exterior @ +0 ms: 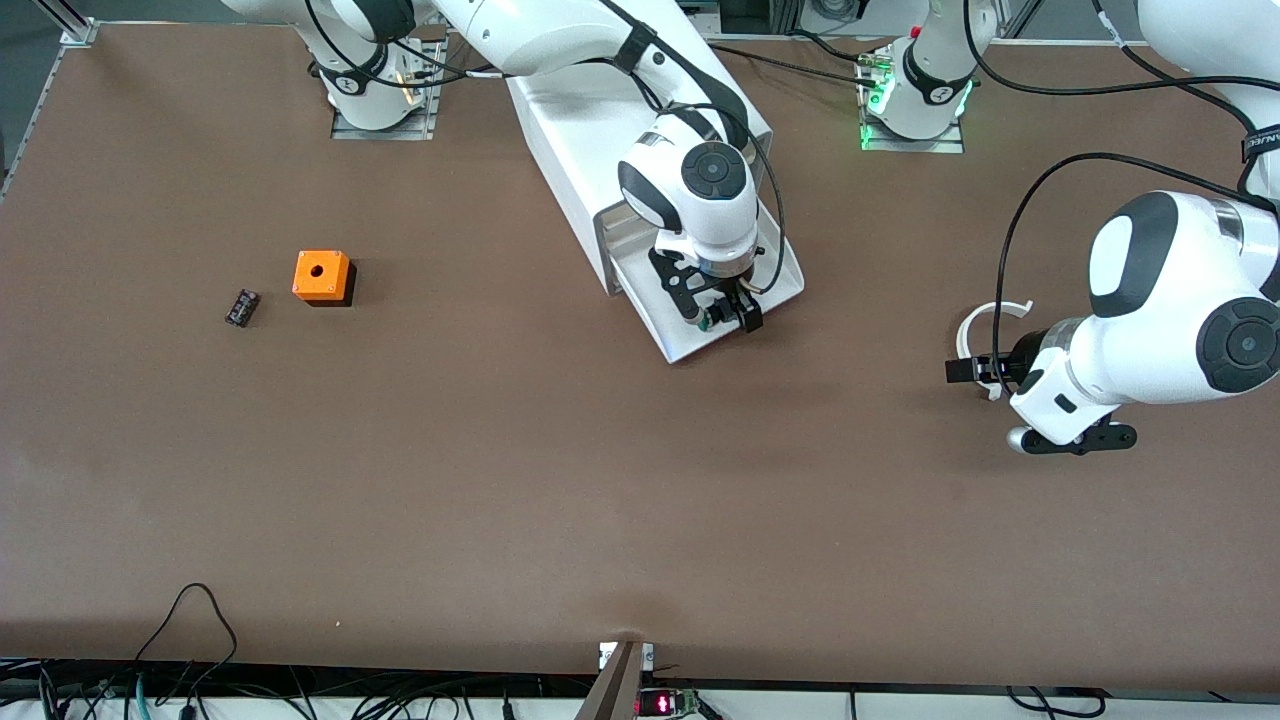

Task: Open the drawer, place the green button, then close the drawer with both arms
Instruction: 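Lower the green button into the drawer and open the right gripper, then raise the right gripper away while the left gripper moves to the drawer front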

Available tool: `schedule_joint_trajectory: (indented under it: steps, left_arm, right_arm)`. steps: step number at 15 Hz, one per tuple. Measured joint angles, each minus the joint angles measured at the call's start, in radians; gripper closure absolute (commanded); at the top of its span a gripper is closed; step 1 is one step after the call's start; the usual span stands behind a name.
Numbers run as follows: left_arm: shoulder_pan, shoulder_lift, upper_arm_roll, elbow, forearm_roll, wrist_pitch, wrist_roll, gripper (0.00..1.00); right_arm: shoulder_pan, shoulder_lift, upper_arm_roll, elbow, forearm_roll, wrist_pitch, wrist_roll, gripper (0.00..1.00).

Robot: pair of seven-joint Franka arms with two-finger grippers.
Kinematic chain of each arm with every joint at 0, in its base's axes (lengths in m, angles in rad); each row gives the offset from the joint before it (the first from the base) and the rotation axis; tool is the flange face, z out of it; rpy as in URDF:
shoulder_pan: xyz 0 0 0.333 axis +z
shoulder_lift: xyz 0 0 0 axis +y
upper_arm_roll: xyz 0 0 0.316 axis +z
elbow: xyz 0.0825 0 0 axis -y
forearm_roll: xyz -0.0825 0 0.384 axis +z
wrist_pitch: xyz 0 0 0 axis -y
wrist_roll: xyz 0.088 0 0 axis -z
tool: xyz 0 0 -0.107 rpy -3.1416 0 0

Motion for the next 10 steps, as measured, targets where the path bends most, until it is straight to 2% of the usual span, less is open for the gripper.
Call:
schedule_joint_trajectory:
  steps: [5, 8, 10]
  left_arm:
    - [-0.009, 0.000, -0.005, -0.024, 0.000, 0.072, -0.157, 0.04]
    - [-0.027, -0.013, -0.013, -0.114, 0.000, 0.208, -0.248, 0.04]
    - [-0.040, -0.026, -0.028, -0.199, 0.000, 0.305, -0.316, 0.04]
  right_arm:
    - [-0.069, -0.045, -0.034, 0.048, 0.000, -0.018, -0.034, 0.01]
    - [-0.145, -0.096, -0.029, 0.058, 0.010, -0.083, -0.141, 0.01]
    - [-0.198, -0.120, -0.020, 0.058, 0.029, -0.160, -0.300, 0.01]
